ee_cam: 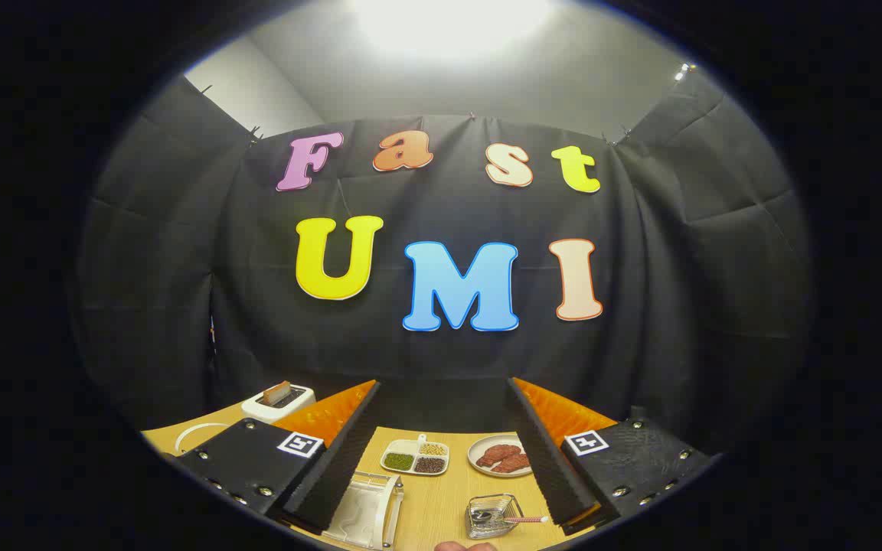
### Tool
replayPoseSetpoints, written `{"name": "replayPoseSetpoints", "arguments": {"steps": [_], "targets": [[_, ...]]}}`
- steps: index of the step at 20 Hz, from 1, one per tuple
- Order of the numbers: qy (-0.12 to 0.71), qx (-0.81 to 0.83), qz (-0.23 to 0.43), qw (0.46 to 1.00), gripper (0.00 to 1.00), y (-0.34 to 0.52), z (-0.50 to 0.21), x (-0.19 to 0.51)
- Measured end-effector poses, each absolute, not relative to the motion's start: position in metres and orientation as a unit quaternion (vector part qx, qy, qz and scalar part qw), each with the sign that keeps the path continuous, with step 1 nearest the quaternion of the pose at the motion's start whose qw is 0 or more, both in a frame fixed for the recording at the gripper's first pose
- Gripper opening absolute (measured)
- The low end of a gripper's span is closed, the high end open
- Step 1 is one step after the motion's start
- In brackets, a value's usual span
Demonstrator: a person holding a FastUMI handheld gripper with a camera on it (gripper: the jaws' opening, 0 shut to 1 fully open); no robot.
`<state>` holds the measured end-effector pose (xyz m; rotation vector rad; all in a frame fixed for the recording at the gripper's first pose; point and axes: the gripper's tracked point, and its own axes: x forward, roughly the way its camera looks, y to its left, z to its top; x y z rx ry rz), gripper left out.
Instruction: Take the plate from the dish rack, then take the spoon from the basket and place it into the plate.
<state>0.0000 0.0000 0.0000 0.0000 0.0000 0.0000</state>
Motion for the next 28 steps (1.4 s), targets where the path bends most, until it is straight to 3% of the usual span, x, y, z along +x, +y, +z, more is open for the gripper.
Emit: {"name": "replayPoseSetpoints", "arguments": {"steps": [19, 23, 28], "targets": [[0.057, 0.018, 0.021, 0.998, 0.99, 0.043, -0.007, 0.019], [0.150, 0.030, 0.040, 0.987, 0.99, 0.062, -0.045, 0.028], [0.335, 0.092, 0.067, 0.935, 0.99, 0.093, -0.122, 0.030]]}}
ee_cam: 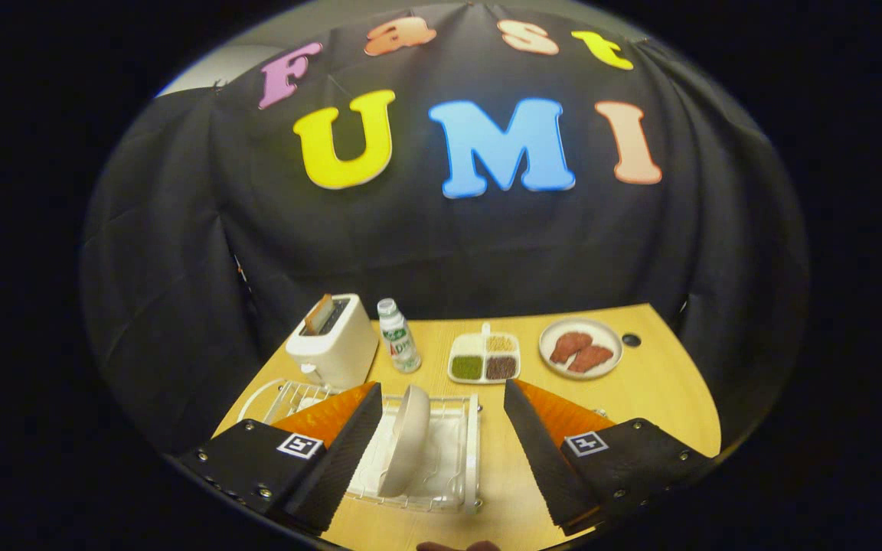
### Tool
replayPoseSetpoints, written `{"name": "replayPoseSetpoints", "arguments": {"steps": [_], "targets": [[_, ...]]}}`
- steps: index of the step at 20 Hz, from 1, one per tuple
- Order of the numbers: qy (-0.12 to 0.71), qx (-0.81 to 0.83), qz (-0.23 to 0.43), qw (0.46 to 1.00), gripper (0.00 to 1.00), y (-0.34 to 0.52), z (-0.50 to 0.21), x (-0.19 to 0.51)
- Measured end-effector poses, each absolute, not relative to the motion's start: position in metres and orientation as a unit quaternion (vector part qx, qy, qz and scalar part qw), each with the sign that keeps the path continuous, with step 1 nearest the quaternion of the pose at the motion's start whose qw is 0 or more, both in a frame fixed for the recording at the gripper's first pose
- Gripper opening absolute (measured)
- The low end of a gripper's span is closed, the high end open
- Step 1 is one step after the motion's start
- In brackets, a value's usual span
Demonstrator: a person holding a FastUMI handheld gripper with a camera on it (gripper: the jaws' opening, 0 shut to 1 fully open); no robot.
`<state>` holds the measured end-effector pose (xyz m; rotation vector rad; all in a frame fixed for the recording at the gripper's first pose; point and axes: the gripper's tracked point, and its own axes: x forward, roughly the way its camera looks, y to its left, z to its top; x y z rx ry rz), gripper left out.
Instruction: Take the plate from the dish rack, then take the spoon from the basket and place it into the plate.
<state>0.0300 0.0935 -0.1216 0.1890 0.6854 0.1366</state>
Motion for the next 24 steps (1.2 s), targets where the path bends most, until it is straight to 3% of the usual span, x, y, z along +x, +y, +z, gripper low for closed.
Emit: {"name": "replayPoseSetpoints", "arguments": {"steps": [7, 17, 19, 20, 24], "targets": [[0.482, 0.126, 0.081, 0.863, 0.99, 0.125, -0.178, 0.033], [0.574, 0.084, 0.023, 0.814, 1.00, 0.137, -0.256, 0.049], [0.583, 0.063, 0.016, 0.810, 0.96, 0.139, -0.264, 0.049], [0.586, 0.044, 0.009, 0.809, 0.89, 0.136, -0.271, 0.049], [0.612, 0.061, -0.001, 0.789, 0.40, 0.156, -0.276, 0.039]]}}
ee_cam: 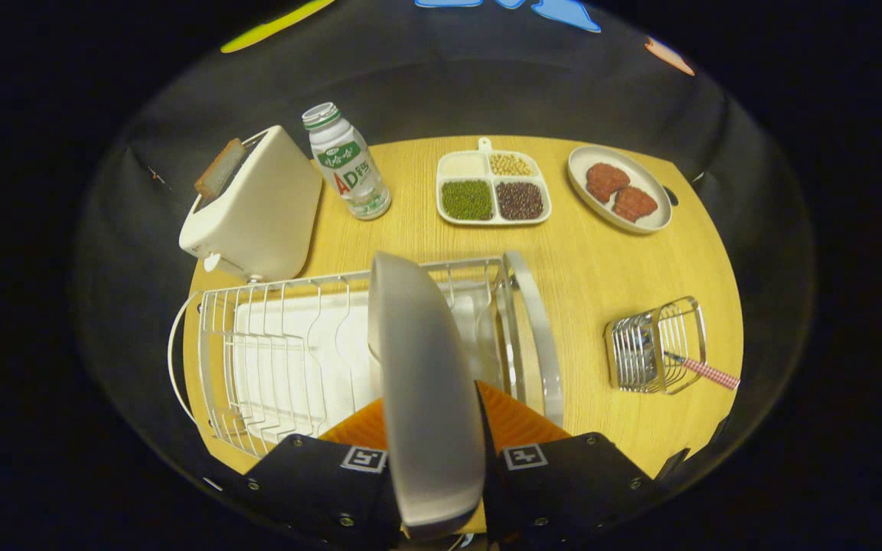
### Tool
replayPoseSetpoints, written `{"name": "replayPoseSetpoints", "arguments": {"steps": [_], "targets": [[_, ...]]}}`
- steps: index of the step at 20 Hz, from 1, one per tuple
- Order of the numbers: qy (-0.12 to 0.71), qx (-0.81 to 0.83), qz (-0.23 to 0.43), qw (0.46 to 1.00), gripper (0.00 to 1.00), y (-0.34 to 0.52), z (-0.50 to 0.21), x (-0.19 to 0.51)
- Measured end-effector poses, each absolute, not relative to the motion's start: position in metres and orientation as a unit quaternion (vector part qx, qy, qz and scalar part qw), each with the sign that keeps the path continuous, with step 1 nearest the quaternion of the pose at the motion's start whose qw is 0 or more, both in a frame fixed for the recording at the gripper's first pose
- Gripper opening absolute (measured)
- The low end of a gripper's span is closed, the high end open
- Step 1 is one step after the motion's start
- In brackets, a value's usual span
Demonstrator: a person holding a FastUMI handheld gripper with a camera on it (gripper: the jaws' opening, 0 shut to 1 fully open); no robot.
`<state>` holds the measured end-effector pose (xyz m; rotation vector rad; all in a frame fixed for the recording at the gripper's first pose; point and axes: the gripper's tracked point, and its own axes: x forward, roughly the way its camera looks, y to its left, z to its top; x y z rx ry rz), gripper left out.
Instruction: Take the plate from the dish rack, then take the spoon from the basket and place it into the plate.
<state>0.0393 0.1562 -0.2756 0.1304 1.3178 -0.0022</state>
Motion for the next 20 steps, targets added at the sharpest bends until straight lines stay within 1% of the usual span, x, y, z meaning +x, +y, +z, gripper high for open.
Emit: {"name": "replayPoseSetpoints", "arguments": {"steps": [7, 13, 17, 20], "targets": [[0.602, -0.024, -0.035, 0.797, 0.40, 0.164, -0.265, 0.042], [0.571, -0.098, -0.058, 0.813, 0.40, 0.161, -0.240, 0.052], [0.560, -0.090, -0.047, 0.822, 0.40, 0.165, -0.223, 0.052], [0.545, -0.064, -0.029, 0.835, 0.40, 0.164, -0.196, 0.050]]}}
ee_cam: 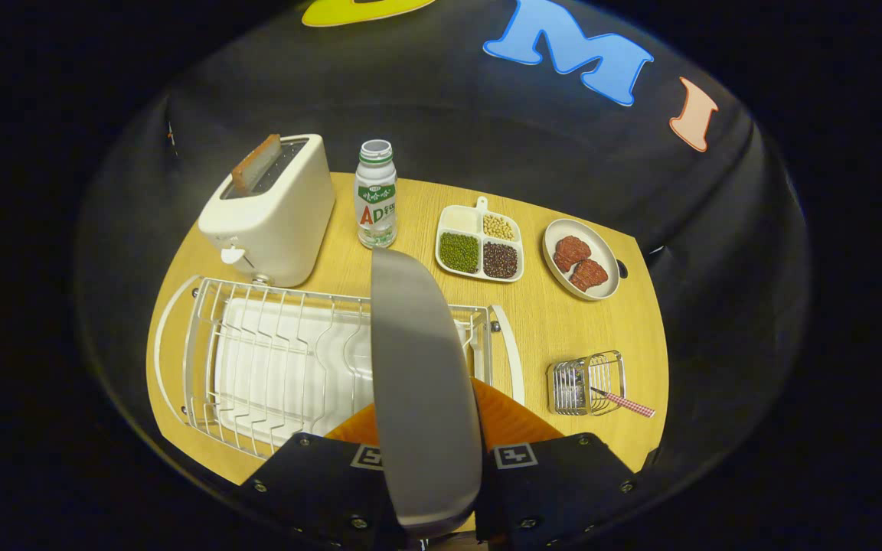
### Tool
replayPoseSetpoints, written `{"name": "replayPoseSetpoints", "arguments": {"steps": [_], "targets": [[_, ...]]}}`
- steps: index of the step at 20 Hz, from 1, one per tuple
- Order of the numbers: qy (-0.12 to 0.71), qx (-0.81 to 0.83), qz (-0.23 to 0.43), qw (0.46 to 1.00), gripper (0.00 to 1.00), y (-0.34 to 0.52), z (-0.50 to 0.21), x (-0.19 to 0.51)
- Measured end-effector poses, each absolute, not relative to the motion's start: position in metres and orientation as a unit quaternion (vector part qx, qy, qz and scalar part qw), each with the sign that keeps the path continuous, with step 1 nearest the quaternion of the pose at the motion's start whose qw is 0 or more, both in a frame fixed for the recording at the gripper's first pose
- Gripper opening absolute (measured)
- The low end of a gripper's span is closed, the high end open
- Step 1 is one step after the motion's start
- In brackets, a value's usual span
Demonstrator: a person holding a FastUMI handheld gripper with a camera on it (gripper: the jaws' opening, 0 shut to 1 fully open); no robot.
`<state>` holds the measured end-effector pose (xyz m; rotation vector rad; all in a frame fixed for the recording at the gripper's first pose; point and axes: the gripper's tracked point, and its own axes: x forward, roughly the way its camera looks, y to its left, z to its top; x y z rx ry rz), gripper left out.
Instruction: Take the plate from the dish rack, then take the spoon from the basket and place it into the plate.
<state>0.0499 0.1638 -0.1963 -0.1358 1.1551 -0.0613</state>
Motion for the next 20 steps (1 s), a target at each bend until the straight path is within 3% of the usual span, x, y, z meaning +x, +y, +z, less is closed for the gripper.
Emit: {"name": "replayPoseSetpoints", "arguments": {"steps": [11, 20], "targets": [[0.498, 0.011, 0.049, 0.866, 0.40, 0.106, -0.099, 0.003], [0.483, 0.061, 0.097, 0.868, 0.39, 0.031, -0.093, -0.056]]}}
